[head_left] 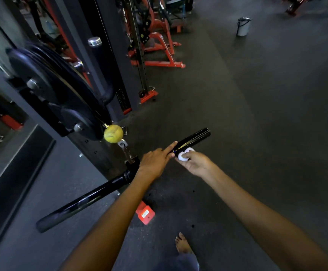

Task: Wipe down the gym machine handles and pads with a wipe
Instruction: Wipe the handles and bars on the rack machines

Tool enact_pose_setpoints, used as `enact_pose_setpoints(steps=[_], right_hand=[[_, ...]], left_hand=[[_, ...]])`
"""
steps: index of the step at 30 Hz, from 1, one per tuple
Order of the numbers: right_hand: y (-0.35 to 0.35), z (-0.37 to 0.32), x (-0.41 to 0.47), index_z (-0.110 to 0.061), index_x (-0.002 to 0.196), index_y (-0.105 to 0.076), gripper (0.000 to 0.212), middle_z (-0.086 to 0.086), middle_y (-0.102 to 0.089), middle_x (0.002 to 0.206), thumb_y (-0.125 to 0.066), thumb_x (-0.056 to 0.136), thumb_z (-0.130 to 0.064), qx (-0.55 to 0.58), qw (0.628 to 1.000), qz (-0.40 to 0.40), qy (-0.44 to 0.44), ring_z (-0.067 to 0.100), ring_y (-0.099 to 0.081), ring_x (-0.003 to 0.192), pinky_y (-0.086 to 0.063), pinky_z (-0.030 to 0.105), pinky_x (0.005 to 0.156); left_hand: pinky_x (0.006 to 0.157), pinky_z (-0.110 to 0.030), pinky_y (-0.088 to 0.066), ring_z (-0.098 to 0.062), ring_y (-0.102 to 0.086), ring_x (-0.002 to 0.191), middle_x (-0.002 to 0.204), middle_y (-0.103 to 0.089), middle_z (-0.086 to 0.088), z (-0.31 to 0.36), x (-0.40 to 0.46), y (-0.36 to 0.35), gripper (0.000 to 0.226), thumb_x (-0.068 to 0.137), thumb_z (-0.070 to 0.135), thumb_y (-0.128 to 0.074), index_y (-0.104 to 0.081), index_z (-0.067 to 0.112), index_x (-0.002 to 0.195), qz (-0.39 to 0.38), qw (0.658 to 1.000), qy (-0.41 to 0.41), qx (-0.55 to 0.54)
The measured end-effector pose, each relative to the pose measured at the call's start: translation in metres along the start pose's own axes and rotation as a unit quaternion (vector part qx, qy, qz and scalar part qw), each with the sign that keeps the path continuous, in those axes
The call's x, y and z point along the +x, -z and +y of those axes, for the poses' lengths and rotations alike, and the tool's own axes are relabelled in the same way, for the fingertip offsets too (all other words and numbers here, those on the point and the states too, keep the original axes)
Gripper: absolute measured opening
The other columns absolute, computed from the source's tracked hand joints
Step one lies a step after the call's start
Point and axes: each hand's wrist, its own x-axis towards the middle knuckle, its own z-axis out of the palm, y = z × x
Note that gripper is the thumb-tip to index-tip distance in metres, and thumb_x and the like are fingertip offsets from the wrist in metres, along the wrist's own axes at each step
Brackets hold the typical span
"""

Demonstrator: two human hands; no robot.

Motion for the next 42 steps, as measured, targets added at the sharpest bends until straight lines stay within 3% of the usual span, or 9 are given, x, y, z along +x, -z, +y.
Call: enact_pose_setpoints(steps=[5, 10, 16, 19, 23, 30, 34, 38, 42], right_hand=[[0.017, -0.04, 0.011, 0.0, 0.072, -0.046, 0.035, 0.01, -0.041, 0.074, -0.023, 0.09, 0.019, 0.127, 0.981, 0.139, 0.054, 0.018, -0.046, 0.063, -0.046, 0.028, 0.09], [-0.01, 0.005, -0.007, -0.013, 0.091, -0.048, 0.047, 0.004, -0.034, 0.073, -0.016, 0.087, 0.02, 0.065, 0.998, 0.024, 0.012, 0.008, -0.039, 0.051, -0.039, 0.013, 0.049], [-0.014, 0.0, -0.013, 0.004, 0.09, -0.049, 0.035, 0.02, -0.049, 0.1, -0.018, 0.091, 0.019, 0.04, 0.997, 0.034, -0.056, 0.033, -0.05, 0.116, -0.037, 0.035, 0.107], [0.008, -0.034, 0.001, 0.0, 0.072, -0.04, 0.039, 0.014, -0.039, 0.08, -0.011, 0.09, 0.019, 0.139, 0.983, 0.122, 0.017, 0.026, -0.045, 0.08, -0.053, 0.015, 0.071], [0.019, -0.042, 0.009, -0.005, 0.071, -0.04, 0.039, 0.001, -0.031, 0.073, -0.019, 0.088, 0.023, 0.173, 0.968, 0.158, 0.086, 0.012, -0.023, 0.058, -0.036, 0.015, 0.033], [0.018, -0.047, 0.005, 0.001, 0.083, -0.048, 0.028, 0.002, -0.037, 0.081, -0.028, 0.091, 0.019, 0.037, 0.978, 0.182, 0.093, 0.013, -0.04, 0.05, -0.054, 0.021, 0.076], [0.014, -0.05, -0.008, -0.005, 0.075, -0.047, 0.027, -0.001, -0.04, 0.065, -0.035, 0.094, 0.01, -0.037, 0.969, 0.22, 0.105, 0.01, -0.038, 0.029, -0.048, 0.018, 0.051], [0.008, -0.053, -0.022, -0.019, 0.03, -0.03, 0.06, -0.006, -0.029, 0.033, -0.035, 0.083, 0.009, -0.129, 0.955, 0.226, 0.143, 0.014, -0.031, 0.033, -0.04, 0.025, 0.059], [-0.012, -0.057, -0.038, -0.021, 0.034, -0.03, 0.053, -0.002, -0.031, 0.044, -0.033, 0.077, 0.01, -0.17, 0.956, 0.178, 0.158, 0.015, -0.027, 0.046, -0.029, 0.028, 0.057]], left_hand=[[0.091, -0.044, -0.043, -0.033, -0.055, 0.115, 0.132, -0.053, -0.007, -0.001, -0.001, 0.0, 0.05, 0.103, 0.05, -0.017, 0.001, 0.05, 0.149, -0.005, 1.0, -0.006, -0.001], [0.093, -0.044, -0.042, -0.035, -0.053, 0.119, 0.138, -0.048, -0.006, -0.002, 0.002, -0.001, 0.048, 0.103, 0.048, -0.019, -0.003, 0.051, 0.149, -0.003, 1.0, 0.004, -0.016], [0.094, -0.045, -0.042, -0.035, -0.052, 0.12, 0.138, -0.048, -0.006, -0.003, -0.003, -0.001, 0.048, 0.104, 0.048, -0.019, -0.004, 0.05, 0.15, -0.011, 1.0, 0.007, -0.006], [0.091, -0.045, -0.043, -0.034, -0.054, 0.117, 0.133, -0.052, -0.009, -0.001, -0.006, 0.0, 0.05, 0.103, 0.048, -0.017, -0.001, 0.048, 0.15, -0.01, 1.0, 0.008, 0.018], [0.09, -0.044, -0.044, -0.036, -0.056, 0.113, 0.127, -0.054, -0.011, 0.002, -0.008, 0.001, 0.05, 0.103, 0.049, -0.017, -0.001, 0.047, 0.15, 0.0, 1.0, 0.008, 0.023], [0.086, -0.044, -0.045, -0.035, -0.058, 0.109, 0.125, -0.054, -0.01, 0.004, -0.011, 0.002, 0.05, 0.103, 0.05, -0.016, -0.002, 0.047, 0.15, 0.015, 0.999, 0.005, 0.029], [0.086, -0.043, -0.045, -0.034, -0.057, 0.112, 0.126, -0.053, -0.01, 0.008, -0.012, 0.002, 0.05, 0.103, 0.05, -0.017, -0.003, 0.047, 0.15, 0.012, 1.0, 0.014, 0.021], [0.088, -0.046, -0.044, -0.034, -0.054, 0.114, 0.127, -0.052, -0.011, 0.011, -0.015, 0.005, 0.049, 0.104, 0.047, -0.022, -0.012, 0.044, 0.151, 0.005, 0.999, 0.038, -0.018], [0.094, -0.048, -0.043, -0.032, -0.051, 0.119, 0.133, -0.051, -0.009, 0.021, -0.023, 0.012, 0.046, 0.104, 0.04, -0.033, -0.031, 0.031, 0.149, 0.02, 0.995, 0.064, -0.072]])
